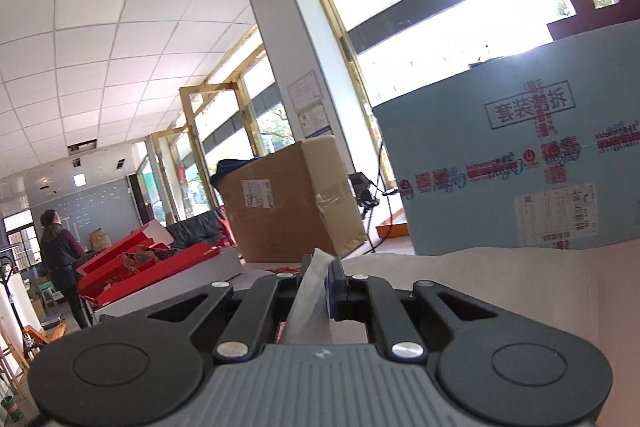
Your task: Fold shopping bag
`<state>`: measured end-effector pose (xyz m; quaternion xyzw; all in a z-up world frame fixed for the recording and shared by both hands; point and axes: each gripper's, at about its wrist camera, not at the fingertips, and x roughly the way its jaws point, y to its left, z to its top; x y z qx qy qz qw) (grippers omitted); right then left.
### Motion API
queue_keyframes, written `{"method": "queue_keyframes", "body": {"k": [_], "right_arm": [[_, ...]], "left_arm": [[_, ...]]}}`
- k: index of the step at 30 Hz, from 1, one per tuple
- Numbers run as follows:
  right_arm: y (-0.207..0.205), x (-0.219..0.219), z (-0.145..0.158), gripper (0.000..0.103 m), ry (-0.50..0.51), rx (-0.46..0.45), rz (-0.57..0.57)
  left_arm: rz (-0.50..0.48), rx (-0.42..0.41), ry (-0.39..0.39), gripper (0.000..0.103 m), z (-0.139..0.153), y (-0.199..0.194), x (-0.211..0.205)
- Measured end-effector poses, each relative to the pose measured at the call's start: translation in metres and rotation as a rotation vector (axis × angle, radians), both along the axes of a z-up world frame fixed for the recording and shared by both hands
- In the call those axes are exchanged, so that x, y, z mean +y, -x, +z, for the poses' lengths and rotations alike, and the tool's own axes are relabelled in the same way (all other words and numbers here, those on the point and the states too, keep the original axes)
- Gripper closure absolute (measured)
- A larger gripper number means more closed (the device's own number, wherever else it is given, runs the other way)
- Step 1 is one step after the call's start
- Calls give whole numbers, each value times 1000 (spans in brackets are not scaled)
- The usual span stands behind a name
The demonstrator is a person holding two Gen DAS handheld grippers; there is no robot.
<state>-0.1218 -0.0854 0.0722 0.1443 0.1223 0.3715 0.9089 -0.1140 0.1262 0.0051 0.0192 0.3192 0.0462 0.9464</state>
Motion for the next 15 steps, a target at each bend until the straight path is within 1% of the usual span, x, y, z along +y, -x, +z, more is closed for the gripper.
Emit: {"method": "queue_keyframes", "body": {"k": [2, 4, 6, 8, 11, 12, 13, 15], "right_arm": [[-4, 17, -6, 94, 68, 46, 39], [-14, 29, -18, 94, 106, 155, 90], [-22, 36, -31, 94, 111, 262, 132], [-28, 38, -40, 94, 110, 335, 151], [-30, 43, -49, 93, 101, 400, 167], [-31, 41, -50, 91, 85, 415, 172], [-31, 40, -52, 85, 71, 424, 178], [-26, 39, -48, 84, 54, 393, 185]], "left_arm": [[0, 2, 11, 0, 0, 0, 1], [0, 4, 22, 0, -1, -1, 3], [0, 5, 34, 0, -1, -1, 4], [2, 5, 44, 0, -1, -1, 6], [37, -17, 52, 0, 2, 3, 11], [47, -35, 76, 0, 4, 6, 16], [64, -55, 91, 0, 7, 10, 21], [98, -95, 116, 0, 12, 19, 31]]}}
